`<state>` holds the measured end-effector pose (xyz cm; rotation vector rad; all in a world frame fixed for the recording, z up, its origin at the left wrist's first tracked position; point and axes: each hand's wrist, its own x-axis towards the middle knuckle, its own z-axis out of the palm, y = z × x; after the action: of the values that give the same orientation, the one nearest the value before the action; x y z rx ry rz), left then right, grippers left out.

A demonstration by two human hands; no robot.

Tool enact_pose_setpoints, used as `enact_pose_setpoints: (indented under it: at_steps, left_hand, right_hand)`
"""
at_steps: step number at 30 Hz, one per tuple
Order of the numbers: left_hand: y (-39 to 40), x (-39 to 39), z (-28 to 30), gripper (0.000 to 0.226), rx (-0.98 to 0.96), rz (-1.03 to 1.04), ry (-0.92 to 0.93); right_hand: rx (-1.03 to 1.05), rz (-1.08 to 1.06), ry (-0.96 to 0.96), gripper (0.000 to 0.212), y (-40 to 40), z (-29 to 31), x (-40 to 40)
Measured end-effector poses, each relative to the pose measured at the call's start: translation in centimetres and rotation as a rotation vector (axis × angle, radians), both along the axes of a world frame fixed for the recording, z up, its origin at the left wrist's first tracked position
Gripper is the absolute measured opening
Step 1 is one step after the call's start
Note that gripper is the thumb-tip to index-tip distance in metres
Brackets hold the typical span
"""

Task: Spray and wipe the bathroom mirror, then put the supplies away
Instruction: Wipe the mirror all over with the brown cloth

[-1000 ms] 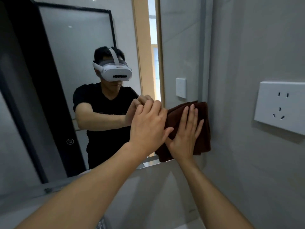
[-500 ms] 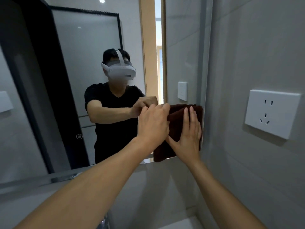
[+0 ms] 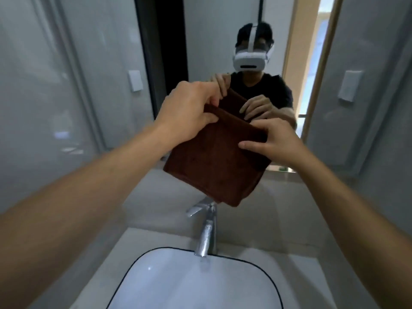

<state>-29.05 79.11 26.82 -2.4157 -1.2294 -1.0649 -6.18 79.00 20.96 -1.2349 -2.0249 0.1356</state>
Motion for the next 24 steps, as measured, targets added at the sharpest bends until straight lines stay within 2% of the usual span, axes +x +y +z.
enact_pose_setpoints:
  at_steps: [3, 12, 20, 24]
  left_hand:
    - [-1.5, -5.1, -1.1, 0.023, -0.04, 0.141, 0.011]
    - [-6.8, -17.5, -5.9, 0.025, -0.198, 0.422, -0.029]
    - [-12.8, -25.8, -12.7, 0.017, -0.326, 0.491, -0.018]
    - [-16.6, -29.1, -16.6, 0.012, -0.411, 0.54, -0.075]
  right_hand:
    - [-0.003, 0.094, -0.071, 0.007, 0.9, -0.3, -5.0]
    - [-0.001, 0.206, -0.214, 0.015, 1.0, -2.4, -17.8]
    - [-0.112, 0.275, -0.353, 0.017, -2.8, -7.4, -26.6]
    - [-0.14, 0.317, -0.41, 0.017, -5.3, -10.6, -30.7]
